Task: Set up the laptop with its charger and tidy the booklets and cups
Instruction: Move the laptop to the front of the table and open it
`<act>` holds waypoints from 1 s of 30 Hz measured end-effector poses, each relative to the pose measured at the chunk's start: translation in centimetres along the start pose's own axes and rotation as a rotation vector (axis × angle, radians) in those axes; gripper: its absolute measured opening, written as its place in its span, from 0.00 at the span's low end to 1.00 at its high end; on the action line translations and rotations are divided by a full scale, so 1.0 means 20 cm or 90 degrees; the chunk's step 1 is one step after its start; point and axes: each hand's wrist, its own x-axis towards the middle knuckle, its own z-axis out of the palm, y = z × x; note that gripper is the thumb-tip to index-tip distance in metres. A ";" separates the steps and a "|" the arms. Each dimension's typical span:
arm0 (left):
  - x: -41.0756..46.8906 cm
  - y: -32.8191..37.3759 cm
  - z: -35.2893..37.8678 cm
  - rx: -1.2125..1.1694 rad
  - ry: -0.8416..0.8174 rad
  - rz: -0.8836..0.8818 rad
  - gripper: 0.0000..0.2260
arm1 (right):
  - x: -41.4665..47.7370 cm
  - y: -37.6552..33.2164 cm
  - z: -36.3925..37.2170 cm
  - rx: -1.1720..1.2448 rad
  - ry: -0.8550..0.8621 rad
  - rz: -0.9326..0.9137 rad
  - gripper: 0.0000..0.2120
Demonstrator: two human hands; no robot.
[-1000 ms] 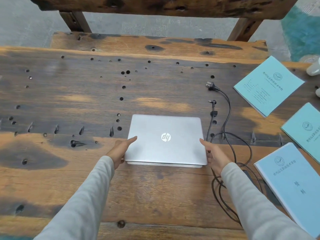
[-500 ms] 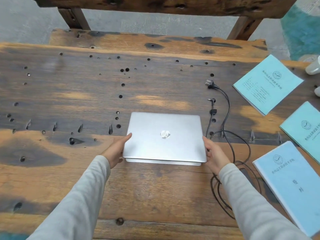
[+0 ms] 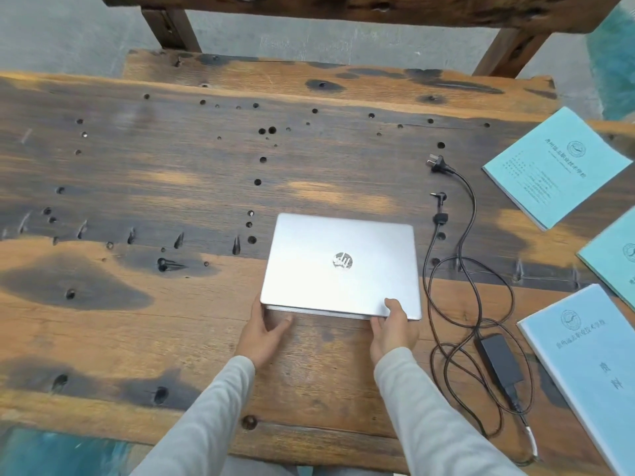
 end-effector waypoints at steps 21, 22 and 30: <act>0.09 0.14 0.25 0.759 -0.089 0.137 0.30 | -0.16 0.02 0.05 -0.037 -0.140 0.138 0.13; 0.09 0.13 0.24 0.762 -0.092 0.138 0.30 | -0.17 0.01 0.05 -0.037 -0.140 0.140 0.12; 0.09 0.15 0.21 0.761 -0.134 0.117 0.33 | -0.23 -0.11 0.09 -0.051 -0.170 0.148 0.08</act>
